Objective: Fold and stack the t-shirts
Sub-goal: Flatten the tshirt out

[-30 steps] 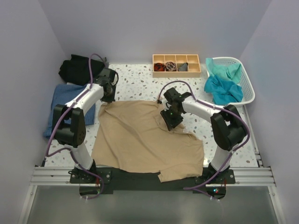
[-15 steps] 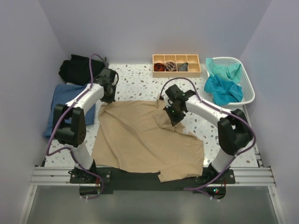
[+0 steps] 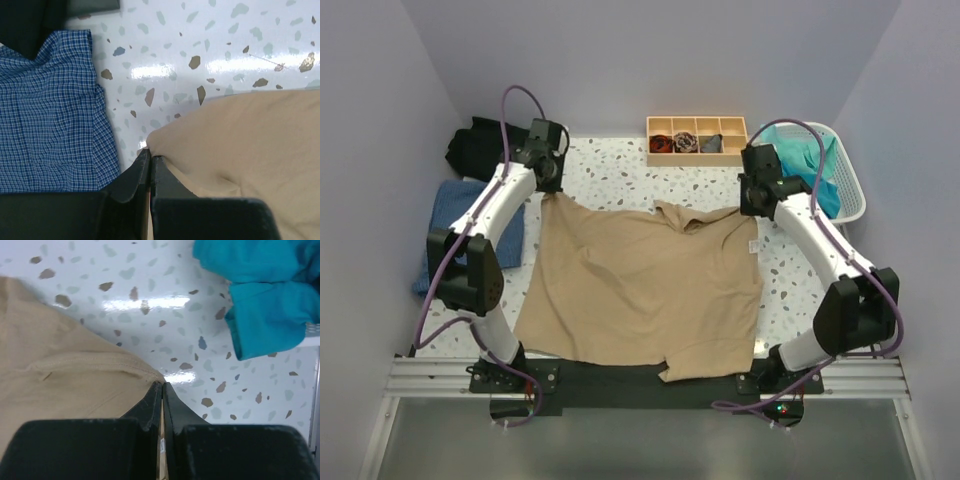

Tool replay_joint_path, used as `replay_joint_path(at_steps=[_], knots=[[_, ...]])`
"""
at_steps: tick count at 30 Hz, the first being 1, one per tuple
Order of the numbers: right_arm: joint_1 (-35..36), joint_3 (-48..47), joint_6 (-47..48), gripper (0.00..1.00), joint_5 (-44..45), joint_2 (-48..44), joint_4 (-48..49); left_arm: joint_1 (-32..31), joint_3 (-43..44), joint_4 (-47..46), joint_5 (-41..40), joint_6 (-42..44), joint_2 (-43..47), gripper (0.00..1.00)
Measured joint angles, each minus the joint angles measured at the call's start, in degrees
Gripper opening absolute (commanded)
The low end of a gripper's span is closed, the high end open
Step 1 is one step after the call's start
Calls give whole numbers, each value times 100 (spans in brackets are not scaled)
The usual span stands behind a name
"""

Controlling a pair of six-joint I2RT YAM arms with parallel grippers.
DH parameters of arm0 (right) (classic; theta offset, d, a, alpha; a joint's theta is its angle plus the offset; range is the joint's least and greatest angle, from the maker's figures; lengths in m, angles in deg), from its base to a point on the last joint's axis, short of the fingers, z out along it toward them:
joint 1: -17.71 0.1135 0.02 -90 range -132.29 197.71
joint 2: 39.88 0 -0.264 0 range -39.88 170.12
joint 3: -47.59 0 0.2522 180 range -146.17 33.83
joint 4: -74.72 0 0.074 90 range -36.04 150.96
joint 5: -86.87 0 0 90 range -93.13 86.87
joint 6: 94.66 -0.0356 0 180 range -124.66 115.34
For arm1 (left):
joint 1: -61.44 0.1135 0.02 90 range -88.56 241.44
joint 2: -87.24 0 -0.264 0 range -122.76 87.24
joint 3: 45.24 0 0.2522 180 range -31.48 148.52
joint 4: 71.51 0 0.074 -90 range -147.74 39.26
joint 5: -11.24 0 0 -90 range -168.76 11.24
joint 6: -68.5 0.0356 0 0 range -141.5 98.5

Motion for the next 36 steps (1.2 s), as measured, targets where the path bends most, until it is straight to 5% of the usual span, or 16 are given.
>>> replay_joint_path(at_steps=[13,31,33,36], knots=[[-710,-17,-363,0,584,2153,640,173,378,87,-319,59,-734,0],[-1351,-144,-369,0,1134,2601,1390,474,852,125,-859,186,-1320,0],[-1360,-164,-365,20,1084,2741,1445,487,951,120,-881,186,-1493,0],[-1360,-151,-354,35,901,2806,1528,492,968,118,-876,186,-1650,0]])
